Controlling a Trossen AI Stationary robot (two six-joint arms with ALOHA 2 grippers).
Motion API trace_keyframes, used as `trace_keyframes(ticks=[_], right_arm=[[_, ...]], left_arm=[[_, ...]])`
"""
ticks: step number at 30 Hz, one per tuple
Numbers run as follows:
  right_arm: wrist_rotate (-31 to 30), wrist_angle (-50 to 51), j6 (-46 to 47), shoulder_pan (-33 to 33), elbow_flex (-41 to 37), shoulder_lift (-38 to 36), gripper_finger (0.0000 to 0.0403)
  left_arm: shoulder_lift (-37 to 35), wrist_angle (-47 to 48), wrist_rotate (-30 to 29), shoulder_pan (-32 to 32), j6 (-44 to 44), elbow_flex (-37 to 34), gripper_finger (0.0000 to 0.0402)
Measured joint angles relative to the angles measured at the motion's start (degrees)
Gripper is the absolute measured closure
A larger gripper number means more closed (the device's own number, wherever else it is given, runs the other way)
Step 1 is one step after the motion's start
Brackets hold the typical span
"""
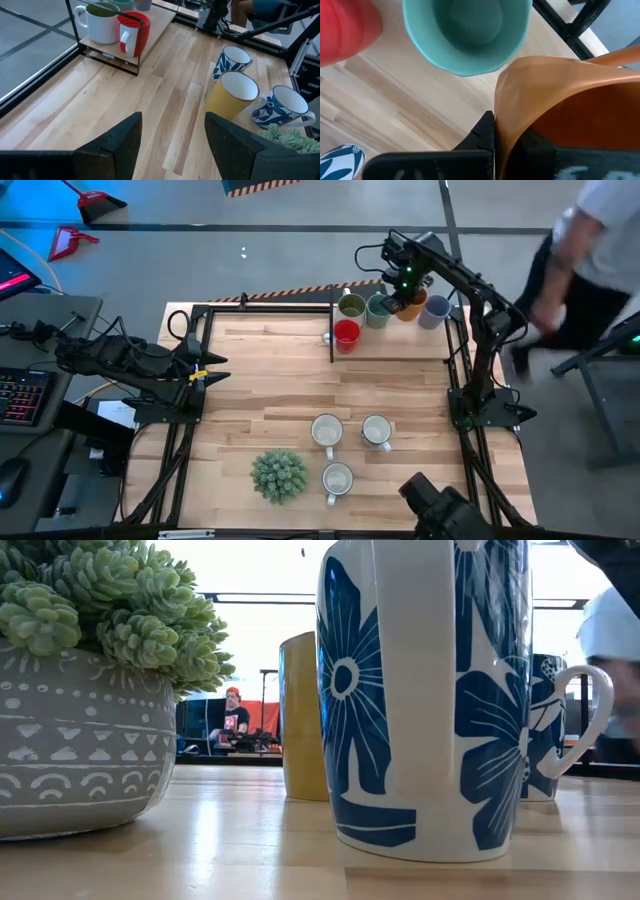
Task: Place coffee mugs
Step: Put the orange mug on the shelf
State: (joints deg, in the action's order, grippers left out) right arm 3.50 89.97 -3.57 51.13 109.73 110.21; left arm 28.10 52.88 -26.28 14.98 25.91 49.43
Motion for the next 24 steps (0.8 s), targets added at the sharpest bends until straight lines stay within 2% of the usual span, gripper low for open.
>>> trace_keyframes(ticks=[11, 20, 24], right_arm=[[1.55, -0.32, 1.6, 1.37, 0.0, 4.16, 0.0403], [1.68, -4.28, 2.24, 1.62, -0.22, 5.38, 0.0403], [1.74, -5.42, 3.58, 2.16, -5.51, 5.31, 0.0403]], left_arm=[[0.02, 0.0, -0.02, 0.01, 0.25, 0.0, 0.0197], [0.02, 0.0, -0.02, 0.0, 0.55, 0.0, 0.0197], [0.02, 0.0, -0.02, 0.02, 0.52, 0.0, 0.0197]])
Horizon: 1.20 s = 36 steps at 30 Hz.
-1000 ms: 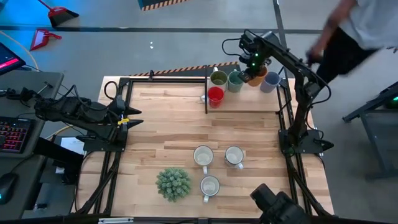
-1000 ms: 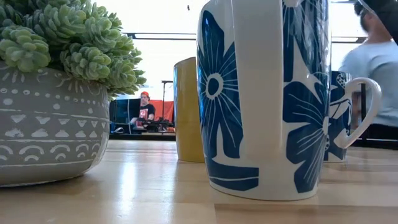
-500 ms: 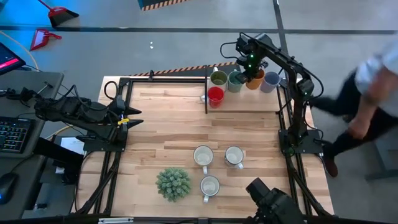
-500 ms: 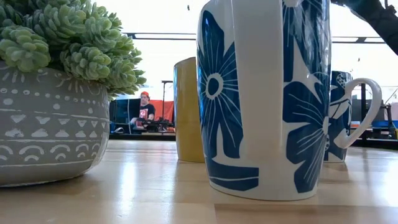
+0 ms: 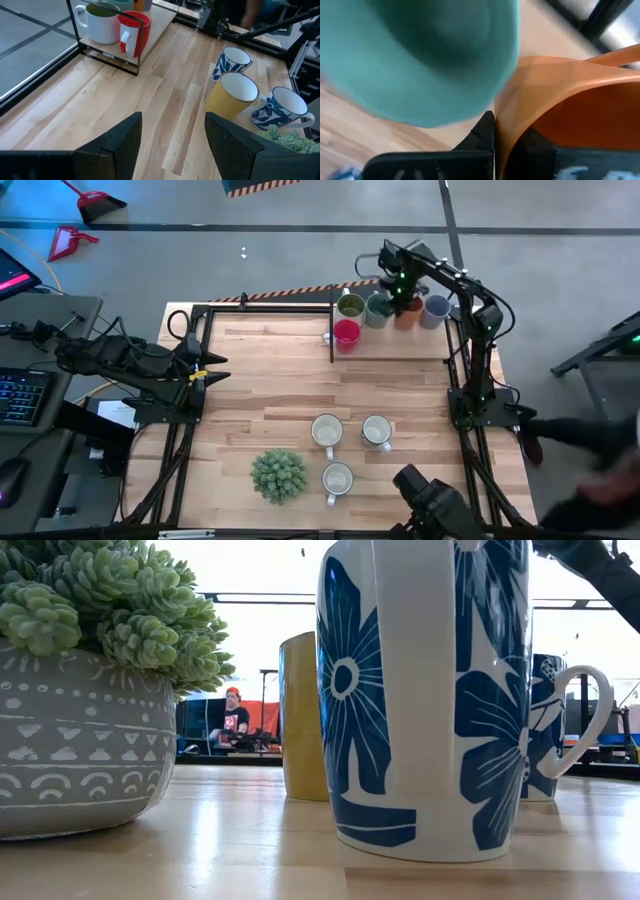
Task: Place coffee mugs
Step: Put the orange mug on the shelf
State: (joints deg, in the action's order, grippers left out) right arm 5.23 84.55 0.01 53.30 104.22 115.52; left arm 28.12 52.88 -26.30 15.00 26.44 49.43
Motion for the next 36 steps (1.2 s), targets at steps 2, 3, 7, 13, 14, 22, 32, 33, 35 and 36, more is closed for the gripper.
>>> trace_keyframes(ticks=[2, 3, 7, 13, 14, 22, 32, 33, 35, 36], right_arm=[[-0.28, -0.88, 0.07, -0.09, -3.93, -0.26, 0.0403], [-0.99, -2.68, 0.22, -0.29, -5.94, -1.13, 0.0403], [-2.29, -8.41, 0.36, -0.86, -10.18, -3.42, 0.0403], [-0.52, -9.97, -0.12, -0.81, -8.82, -6.27, 0.0402], [0.02, -9.54, -0.03, -0.83, -8.76, -7.0, 0.0402], [0.27, -7.26, 1.05, -0.9, -8.79, -7.8, 0.0402], [-0.28, -8.9, 2.04, -1.65, -9.46, -7.93, 0.0402], [-0.33, -9.39, 2.75, -1.71, -9.93, -7.93, 0.0402], [-0.65, -9.6, 2.67, -1.73, -10.88, -7.93, 0.0402], [-0.69, -9.74, 2.76, -1.9, -11.33, -7.93, 0.0402]], left_arm=[[0.0, -0.01, 0.0, -0.01, 0.0, 0.0, 0.0197], [0.0, 0.0, 0.0, 0.0, 0.0, 0.0, 0.0197], [0.0, -0.05, -0.02, -0.02, 0.05, -0.02, 0.0197], [0.0, -0.07, -1.47, -0.02, 0.35, -0.02, 0.0197], [-0.01, -0.09, -1.57, -0.01, 0.34, -0.01, 0.0197], [0.0, -0.07, -1.6, -0.01, -0.09, -0.01, 0.0197], [0.0, -0.07, -1.53, -0.02, -0.07, -0.02, 0.0197], [0.0, -0.07, -1.54, -0.02, -0.07, -0.01, 0.0197], [-0.02, -0.07, -1.53, -0.02, -0.07, 0.0, 0.0197], [-0.01, -0.07, -1.53, -0.01, -0.07, -0.01, 0.0197]])
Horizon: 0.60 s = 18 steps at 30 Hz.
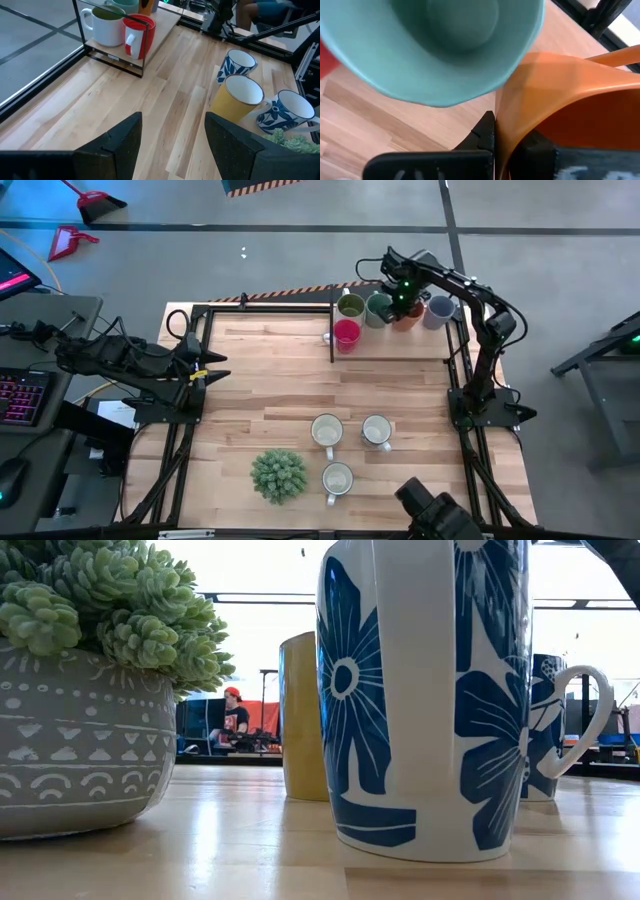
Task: Place coffee mugs
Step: Put the orange mug on the shelf
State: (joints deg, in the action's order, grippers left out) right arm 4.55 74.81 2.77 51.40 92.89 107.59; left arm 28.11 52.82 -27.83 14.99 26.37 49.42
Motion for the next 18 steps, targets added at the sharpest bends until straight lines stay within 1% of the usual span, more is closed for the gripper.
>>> trace_keyframes(ticks=[7, 12, 18], right_arm=[[-0.75, -3.49, 1.47, -0.44, -2.88, -0.1, 0.0403], [-3.23, -4.85, 1.27, -0.96, -3.13, -0.13, 0.0403], [-3.66, -4.78, 1.2, -0.94, -3.13, -0.11, 0.0402]], left_arm=[[0.01, 0.0, 0.04, 0.0, -0.44, 0.0, 0.0197], [0.0, 0.0, 0.04, 0.01, -0.44, 0.01, 0.0197], [0.0, 0.0, 0.04, 0.0, -0.44, -0.01, 0.0197]])
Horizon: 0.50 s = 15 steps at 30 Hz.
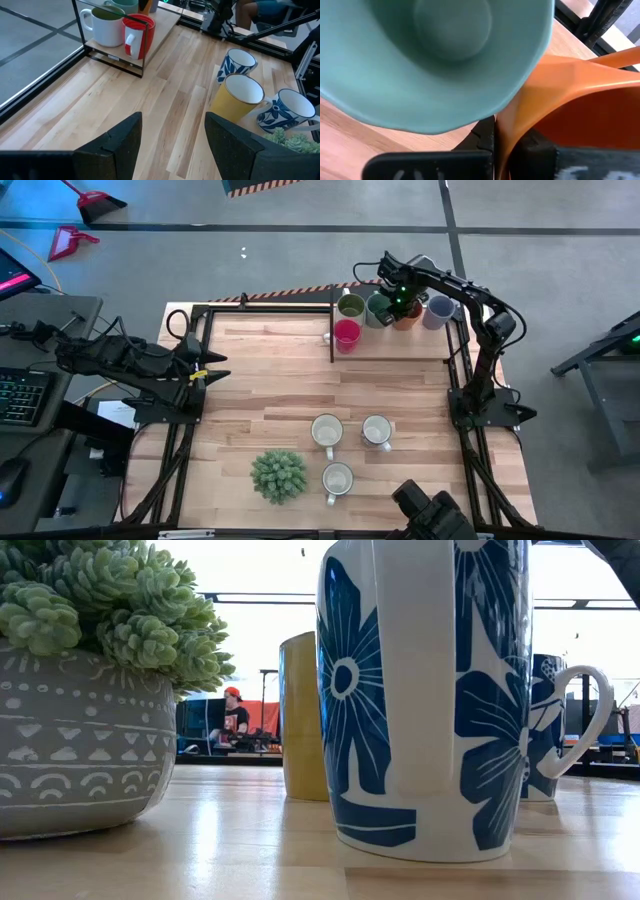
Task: Place coffee mugs
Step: Put the orange mug on the shelf
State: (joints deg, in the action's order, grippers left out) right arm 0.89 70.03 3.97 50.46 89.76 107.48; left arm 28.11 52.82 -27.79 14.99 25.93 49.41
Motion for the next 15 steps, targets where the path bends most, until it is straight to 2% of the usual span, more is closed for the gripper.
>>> trace_keyframes(ticks=[5, 15], right_arm=[[-2.53, -0.17, 0.07, 0.06, -0.04, 0.13, 0.0389], [-1.7, 0.02, -1.03, 0.02, -0.04, 0.13, 0.0343]], left_arm=[[0.01, 0.0, 0.06, -0.01, 0.0, 0.0, 0.0197], [0.0, 0.0, 0.04, 0.01, -0.06, 0.0, 0.0197]])
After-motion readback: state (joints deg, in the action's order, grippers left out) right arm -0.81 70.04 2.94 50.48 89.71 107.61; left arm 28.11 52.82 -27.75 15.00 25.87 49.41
